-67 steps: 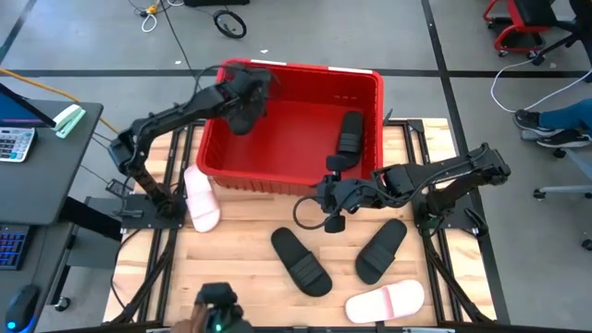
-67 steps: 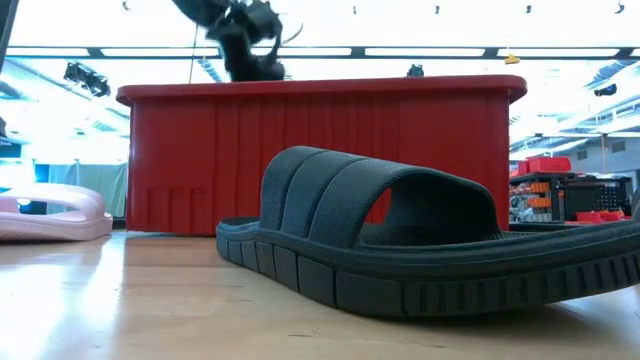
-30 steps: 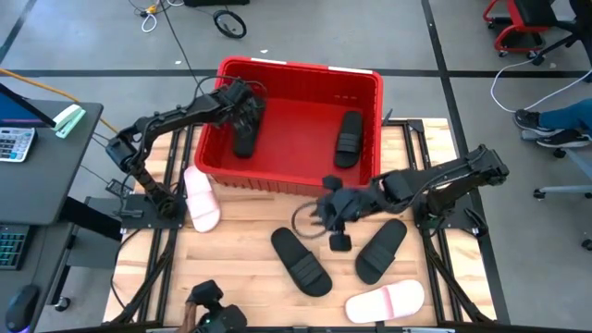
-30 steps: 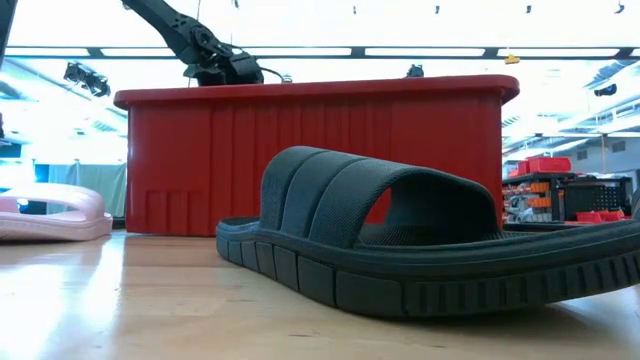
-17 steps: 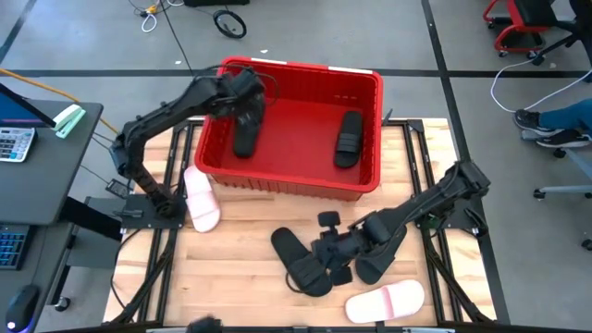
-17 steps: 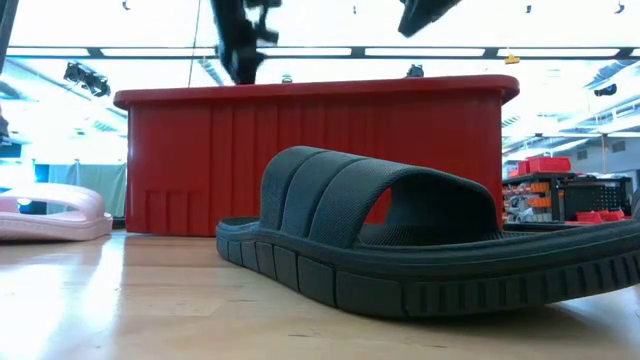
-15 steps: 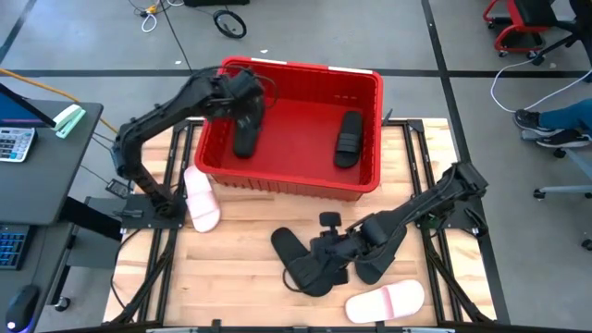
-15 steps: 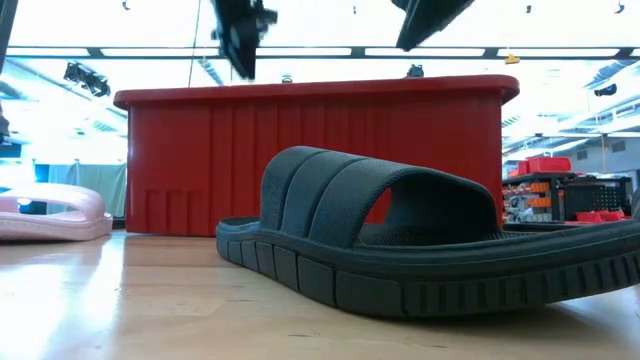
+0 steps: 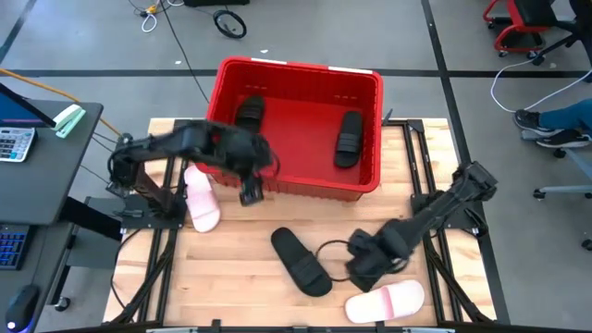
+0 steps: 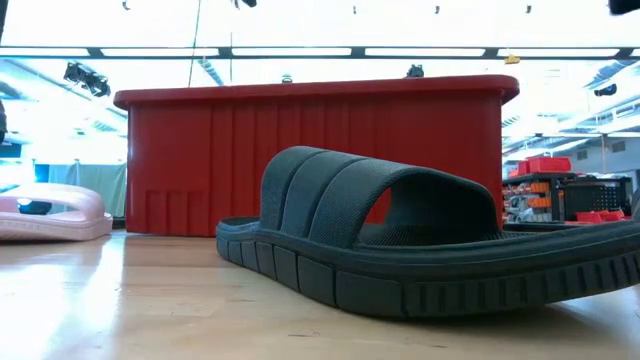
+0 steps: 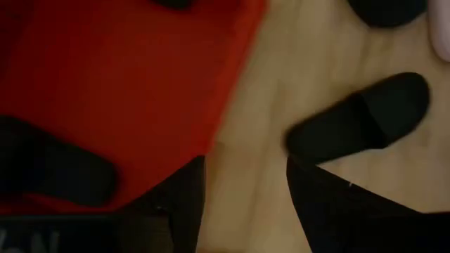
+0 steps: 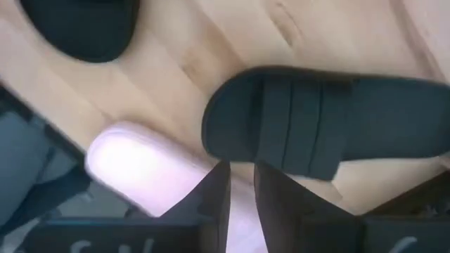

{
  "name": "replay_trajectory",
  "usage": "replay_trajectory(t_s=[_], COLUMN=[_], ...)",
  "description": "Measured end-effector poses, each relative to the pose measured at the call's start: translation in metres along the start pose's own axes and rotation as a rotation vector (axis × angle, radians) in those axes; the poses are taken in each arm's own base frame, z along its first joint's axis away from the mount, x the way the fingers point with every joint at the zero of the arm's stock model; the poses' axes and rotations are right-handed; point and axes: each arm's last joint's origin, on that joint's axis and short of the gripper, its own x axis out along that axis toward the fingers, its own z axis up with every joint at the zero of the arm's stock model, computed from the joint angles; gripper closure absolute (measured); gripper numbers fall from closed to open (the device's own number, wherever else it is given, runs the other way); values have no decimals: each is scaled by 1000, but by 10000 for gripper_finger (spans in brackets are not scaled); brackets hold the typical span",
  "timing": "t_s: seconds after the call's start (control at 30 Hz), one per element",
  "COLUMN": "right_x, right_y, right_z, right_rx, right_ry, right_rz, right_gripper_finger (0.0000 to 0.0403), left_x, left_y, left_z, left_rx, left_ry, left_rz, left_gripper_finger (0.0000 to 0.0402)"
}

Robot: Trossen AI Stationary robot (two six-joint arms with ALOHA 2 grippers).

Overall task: Pick and place slides into bin
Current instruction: Put the black slide into the bin

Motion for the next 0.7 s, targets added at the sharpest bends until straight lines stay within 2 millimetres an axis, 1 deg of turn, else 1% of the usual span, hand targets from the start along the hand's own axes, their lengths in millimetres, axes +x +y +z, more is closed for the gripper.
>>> replay_trajectory(t_s=[0.07, 0.13, 0.23, 0.3, 0.43, 0.53, 0.6, 0.7], right_x=[-10, -16, -21, -22, -18, -10, -4, 9], right_y=[-4, -9, -17, -21, -20, -18, -16, -15], right_z=[-11, -21, -34, -42, -53, -56, -55, -51], right_rx=[20, 64, 165, 213, 212, 190, 197, 168], right_ry=[-62, -133, -166, -166, -195, -212, -212, -211], right_rz=[10, 6, -40, -78, -71, -59, -38, -19], right_gripper_finger=[332, 332, 332, 332, 328, 317, 305, 283], left_x=[12, 28, 59, 79, 117, 138, 148, 156], left_y=[-17, -32, -52, -61, -73, -78, -80, -82], left_z=[-7, -14, -27, -37, -57, -66, -68, -66], left_rx=[-37, -26, 12, 9, 1, 8, 23, 43], left_ry=[44, 71, 132, 171, 256, 255, 228, 164], left_rz=[-13, -23, -58, -111, -255, -347, -402, -472], left_gripper_finger=[194, 193, 196, 197, 194, 189, 186, 184])
